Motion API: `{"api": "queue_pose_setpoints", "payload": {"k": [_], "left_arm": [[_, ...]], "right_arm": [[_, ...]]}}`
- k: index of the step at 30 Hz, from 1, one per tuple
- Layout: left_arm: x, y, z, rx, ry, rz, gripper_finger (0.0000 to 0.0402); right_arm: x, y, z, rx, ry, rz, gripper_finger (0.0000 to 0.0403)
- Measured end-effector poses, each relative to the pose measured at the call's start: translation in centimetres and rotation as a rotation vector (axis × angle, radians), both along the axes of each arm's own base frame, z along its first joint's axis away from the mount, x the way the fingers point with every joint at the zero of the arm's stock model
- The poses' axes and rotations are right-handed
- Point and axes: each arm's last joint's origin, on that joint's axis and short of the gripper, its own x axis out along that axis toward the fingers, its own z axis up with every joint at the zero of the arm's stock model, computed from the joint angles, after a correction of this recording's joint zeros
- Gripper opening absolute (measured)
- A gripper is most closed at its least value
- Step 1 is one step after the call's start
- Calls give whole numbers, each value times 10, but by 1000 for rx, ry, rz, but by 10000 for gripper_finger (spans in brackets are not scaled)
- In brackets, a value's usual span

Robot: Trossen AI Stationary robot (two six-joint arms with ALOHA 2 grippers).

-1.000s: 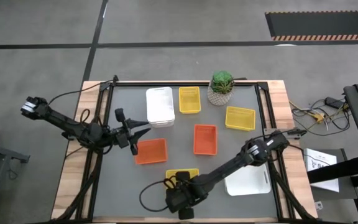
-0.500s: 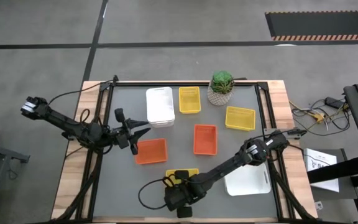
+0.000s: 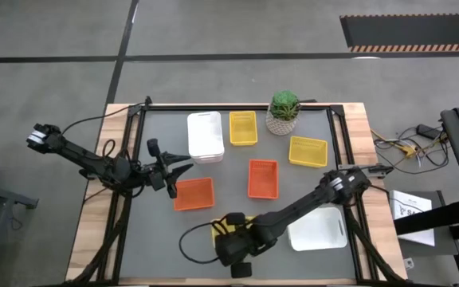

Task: Stack baskets by color
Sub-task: Stack the bottom yellow bin on top of the top right yellow bin

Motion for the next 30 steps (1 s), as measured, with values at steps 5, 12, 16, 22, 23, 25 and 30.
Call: {"api": "queue_pose_setpoints", "payload": {"k": [5,12,16,22,23,25,30], "left_arm": [[0,-1,3,-6,-21,-25,98],[0,-1,3,-7,-27,-30,98],[0,-1,3,-8,-28,-30,98],[0,-1,5,-12,-46,-30,98],[0,-1,5,-13,-47,-30,98],[0,-1,4,-11,-44,-30,98],[0,-1,4,-10,-44,-30,98]], "right_arm": [[-21,-14,37,-96,-27,13,13],[-53,-49,58,-326,146,-41,12],[-60,-66,70,-385,151,-30,12],[-65,-97,69,-411,141,-16,12],[-67,-102,67,-414,143,-17,12],[-75,-112,65,-419,145,-19,12],[-108,-135,63,-404,117,-53,12]]}}
